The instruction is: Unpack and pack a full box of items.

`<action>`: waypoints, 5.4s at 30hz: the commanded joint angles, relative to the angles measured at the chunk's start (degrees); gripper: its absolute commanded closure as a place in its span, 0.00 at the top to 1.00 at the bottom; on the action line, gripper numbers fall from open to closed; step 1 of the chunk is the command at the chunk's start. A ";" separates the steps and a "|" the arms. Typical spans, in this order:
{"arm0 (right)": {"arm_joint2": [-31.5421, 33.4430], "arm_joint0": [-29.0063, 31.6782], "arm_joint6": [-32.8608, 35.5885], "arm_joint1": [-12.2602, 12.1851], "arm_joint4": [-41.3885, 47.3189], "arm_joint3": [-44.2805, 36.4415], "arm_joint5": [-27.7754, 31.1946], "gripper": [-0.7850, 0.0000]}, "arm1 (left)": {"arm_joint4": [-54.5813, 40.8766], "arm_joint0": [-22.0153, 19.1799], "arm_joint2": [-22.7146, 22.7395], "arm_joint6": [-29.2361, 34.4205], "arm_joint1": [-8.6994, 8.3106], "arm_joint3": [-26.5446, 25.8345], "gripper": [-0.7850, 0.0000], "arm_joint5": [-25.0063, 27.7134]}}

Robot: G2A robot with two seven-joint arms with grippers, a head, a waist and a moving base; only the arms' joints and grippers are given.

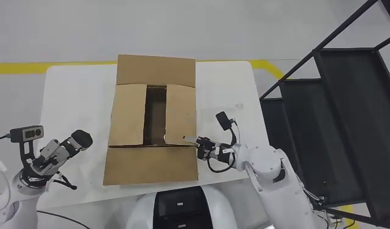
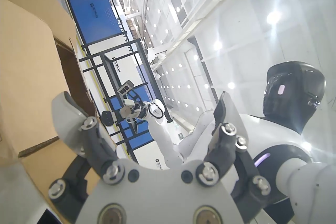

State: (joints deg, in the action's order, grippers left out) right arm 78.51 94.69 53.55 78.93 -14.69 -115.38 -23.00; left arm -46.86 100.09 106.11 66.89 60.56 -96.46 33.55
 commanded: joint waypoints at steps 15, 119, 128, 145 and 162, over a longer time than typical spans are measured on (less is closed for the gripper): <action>-3.51 2.17 -1.70 -0.84 9.82 1.82 9.46 1.00 | 1.59 0.55 -0.97 -0.65 0.28 -2.11 1.00 -0.05; -16.83 -56.18 -31.37 3.99 7.97 66.67 25.05 1.00 | 25.38 -9.78 -14.52 -16.76 1.54 5.41 1.00 1.59; -16.06 -59.31 -24.55 5.42 18.81 73.13 32.80 1.00 | 27.38 -9.63 -15.49 -19.21 1.55 4.45 1.00 0.99; -7.82 -51.09 -8.43 2.19 27.68 59.32 37.02 1.00 | 25.70 -9.12 -14.75 -19.04 1.16 2.95 1.00 2.45; -10.26 -39.40 -2.28 -0.32 15.78 42.36 23.75 1.00 | 26.48 -6.99 -10.26 -20.17 0.49 0.70 1.00 4.90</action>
State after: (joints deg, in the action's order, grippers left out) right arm 68.41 55.11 51.04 78.69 1.73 -72.81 1.36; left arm -20.60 93.34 96.07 46.98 61.03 -95.84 38.59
